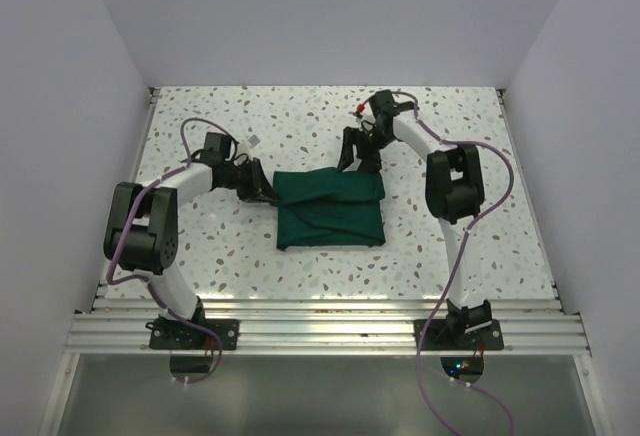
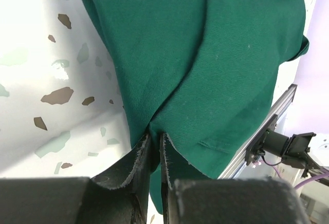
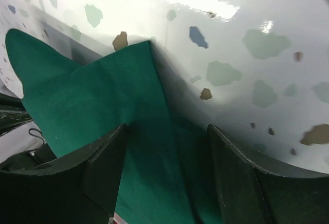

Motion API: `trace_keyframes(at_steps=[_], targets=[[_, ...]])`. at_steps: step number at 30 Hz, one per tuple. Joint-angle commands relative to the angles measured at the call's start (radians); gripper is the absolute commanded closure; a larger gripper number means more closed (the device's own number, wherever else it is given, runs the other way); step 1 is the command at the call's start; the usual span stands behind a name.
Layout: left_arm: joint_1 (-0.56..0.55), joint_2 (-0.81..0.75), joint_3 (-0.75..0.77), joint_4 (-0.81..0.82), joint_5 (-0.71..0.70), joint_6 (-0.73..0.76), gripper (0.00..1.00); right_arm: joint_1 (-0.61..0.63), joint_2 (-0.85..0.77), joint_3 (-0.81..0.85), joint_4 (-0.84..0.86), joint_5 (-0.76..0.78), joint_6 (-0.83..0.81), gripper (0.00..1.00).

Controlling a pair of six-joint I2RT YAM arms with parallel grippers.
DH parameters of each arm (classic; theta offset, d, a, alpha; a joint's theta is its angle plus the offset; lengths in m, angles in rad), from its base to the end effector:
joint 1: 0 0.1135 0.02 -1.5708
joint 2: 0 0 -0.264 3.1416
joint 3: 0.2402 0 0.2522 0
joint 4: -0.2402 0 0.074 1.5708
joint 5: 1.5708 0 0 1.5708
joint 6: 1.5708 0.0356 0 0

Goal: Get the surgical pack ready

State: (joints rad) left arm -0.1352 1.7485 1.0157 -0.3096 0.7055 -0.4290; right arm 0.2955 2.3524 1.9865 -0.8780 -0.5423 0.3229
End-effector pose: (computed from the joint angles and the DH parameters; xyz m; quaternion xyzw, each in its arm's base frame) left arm 0.3336 -0.0687 0.1668 -0.0433 0.9093 -0.3885 0.1425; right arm 0.4632 0.1602 0.1703 -0.0305 0.9511 0.2994 0.0689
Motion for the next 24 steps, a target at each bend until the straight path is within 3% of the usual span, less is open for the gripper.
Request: trace_keyframes(at_steps=[1,6,14,24], targets=[[-0.004,0.012,-0.014,-0.017,0.040,0.032,0.85,0.031,-0.016,0.046,-0.047,-0.083,-0.015,0.33],[-0.004,0.017,-0.009,-0.014,0.054,0.033,0.84,0.053,-0.028,0.031,0.043,-0.172,0.065,0.35],[-0.004,0.023,0.003,-0.019,0.066,0.032,0.84,0.060,-0.068,0.009,0.169,-0.315,0.191,0.48],[-0.004,0.022,0.004,-0.016,0.066,0.019,0.84,0.060,-0.119,-0.006,0.201,-0.321,0.214,0.67]])
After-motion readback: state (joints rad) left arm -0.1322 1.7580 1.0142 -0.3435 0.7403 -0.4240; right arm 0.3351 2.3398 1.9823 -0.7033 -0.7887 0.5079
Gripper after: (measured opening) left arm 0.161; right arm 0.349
